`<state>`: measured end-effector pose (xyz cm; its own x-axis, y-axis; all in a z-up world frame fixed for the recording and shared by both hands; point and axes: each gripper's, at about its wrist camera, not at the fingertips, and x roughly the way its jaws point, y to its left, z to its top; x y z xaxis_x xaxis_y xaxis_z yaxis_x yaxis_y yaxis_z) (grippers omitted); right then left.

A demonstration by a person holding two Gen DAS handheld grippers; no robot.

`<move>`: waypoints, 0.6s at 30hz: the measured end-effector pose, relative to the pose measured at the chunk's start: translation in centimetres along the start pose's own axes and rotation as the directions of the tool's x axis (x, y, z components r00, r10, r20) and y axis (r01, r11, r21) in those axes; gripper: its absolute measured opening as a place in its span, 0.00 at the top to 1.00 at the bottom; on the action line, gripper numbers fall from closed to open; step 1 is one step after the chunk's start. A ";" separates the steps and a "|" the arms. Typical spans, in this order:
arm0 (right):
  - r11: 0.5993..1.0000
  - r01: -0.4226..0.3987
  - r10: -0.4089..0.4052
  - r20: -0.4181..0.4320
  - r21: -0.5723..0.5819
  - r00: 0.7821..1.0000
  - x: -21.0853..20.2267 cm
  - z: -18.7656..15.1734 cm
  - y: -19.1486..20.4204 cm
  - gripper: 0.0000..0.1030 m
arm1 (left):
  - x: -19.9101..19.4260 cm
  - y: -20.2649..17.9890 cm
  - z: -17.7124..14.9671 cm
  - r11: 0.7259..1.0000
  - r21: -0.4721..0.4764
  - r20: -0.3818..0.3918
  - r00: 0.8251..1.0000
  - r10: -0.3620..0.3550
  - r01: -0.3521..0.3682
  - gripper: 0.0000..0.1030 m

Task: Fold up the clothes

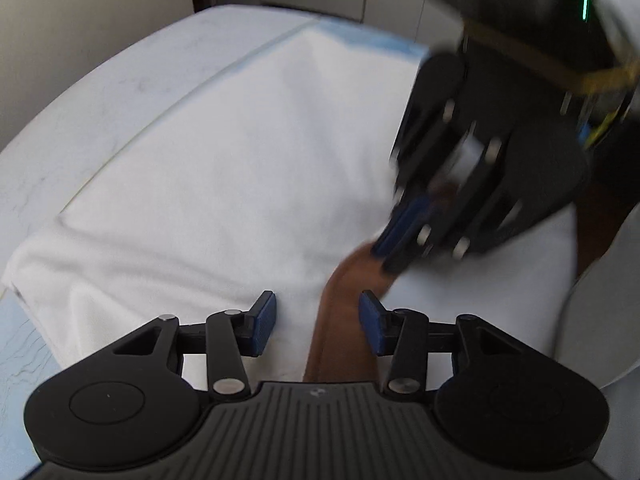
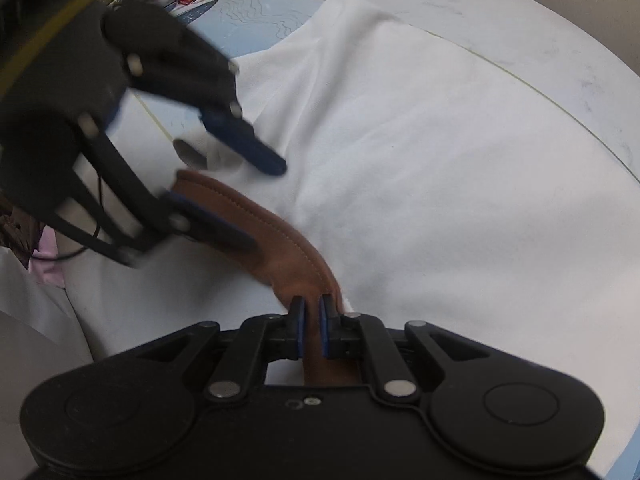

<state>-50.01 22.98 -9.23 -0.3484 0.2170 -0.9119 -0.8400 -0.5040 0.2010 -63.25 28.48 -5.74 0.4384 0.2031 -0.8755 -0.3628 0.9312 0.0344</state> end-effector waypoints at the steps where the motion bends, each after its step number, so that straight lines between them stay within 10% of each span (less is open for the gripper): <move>1: 1.000 -0.003 0.003 0.003 -0.002 1.000 -0.2 0.2 0.1 0.00 | 0.5 -0.3 -0.3 1.000 -0.007 0.001 1.000 0.021 -0.021 0.59; 6: 0.999 -0.047 0.048 0.102 -0.014 0.994 -2.3 1.8 0.2 0.00 | 1.0 -0.6 -1.1 0.996 -0.072 0.034 0.998 0.062 -0.059 0.59; 12: 0.996 -0.049 0.051 0.020 -0.075 0.999 0.8 3.0 0.7 0.00 | 0.2 -0.3 -0.8 0.989 -0.131 0.019 0.997 0.068 -0.065 0.58; 18: 0.993 -0.110 0.111 0.027 -0.033 0.993 1.4 2.8 -0.9 0.00 | -5.5 3.2 -1.5 0.937 -0.329 0.086 0.984 0.153 -0.117 0.55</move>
<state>-50.90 26.11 -9.70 -0.4509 0.1822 -0.8738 -0.7821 -0.5524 0.2884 -68.04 29.95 -1.55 0.4467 0.3689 -0.8151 -0.6618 0.7493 -0.0236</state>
